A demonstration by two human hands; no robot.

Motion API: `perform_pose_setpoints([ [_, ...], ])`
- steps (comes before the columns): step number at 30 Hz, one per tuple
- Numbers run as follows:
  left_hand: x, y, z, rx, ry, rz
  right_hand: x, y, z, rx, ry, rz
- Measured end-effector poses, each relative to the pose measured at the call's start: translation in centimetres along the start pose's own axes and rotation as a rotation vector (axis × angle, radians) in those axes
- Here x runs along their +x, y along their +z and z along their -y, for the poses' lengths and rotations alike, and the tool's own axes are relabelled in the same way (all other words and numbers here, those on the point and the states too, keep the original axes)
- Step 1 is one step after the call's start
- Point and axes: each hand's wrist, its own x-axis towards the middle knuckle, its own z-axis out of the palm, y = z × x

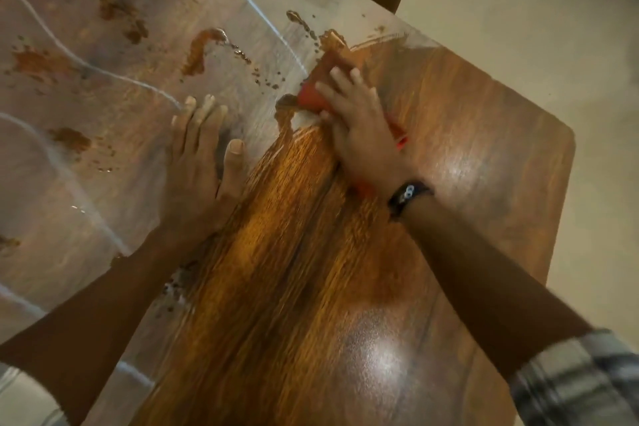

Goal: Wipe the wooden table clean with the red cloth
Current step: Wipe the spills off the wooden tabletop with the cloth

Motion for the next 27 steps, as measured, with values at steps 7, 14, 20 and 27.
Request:
perform_pose_setpoints([
  [7, 0.0, -0.3, 0.1, 0.01, -0.002, 0.029, -5.8, 3.1, 3.6, -0.135, -0.386, 0.172],
  [14, 0.0, -0.3, -0.1, 0.031, -0.024, 0.072, 9.0, -1.9, -3.1, -0.094, 0.13, -0.037],
  [20, 0.0, -0.2, -0.1, 0.061, -0.039, 0.106, 8.0, -5.6, -9.5, -0.108, 0.498, -0.24],
  [27, 0.2, -0.1, -0.1, 0.044, -0.045, 0.119, 7.2, -5.9, -8.9, -0.145, 0.593, -0.262],
])
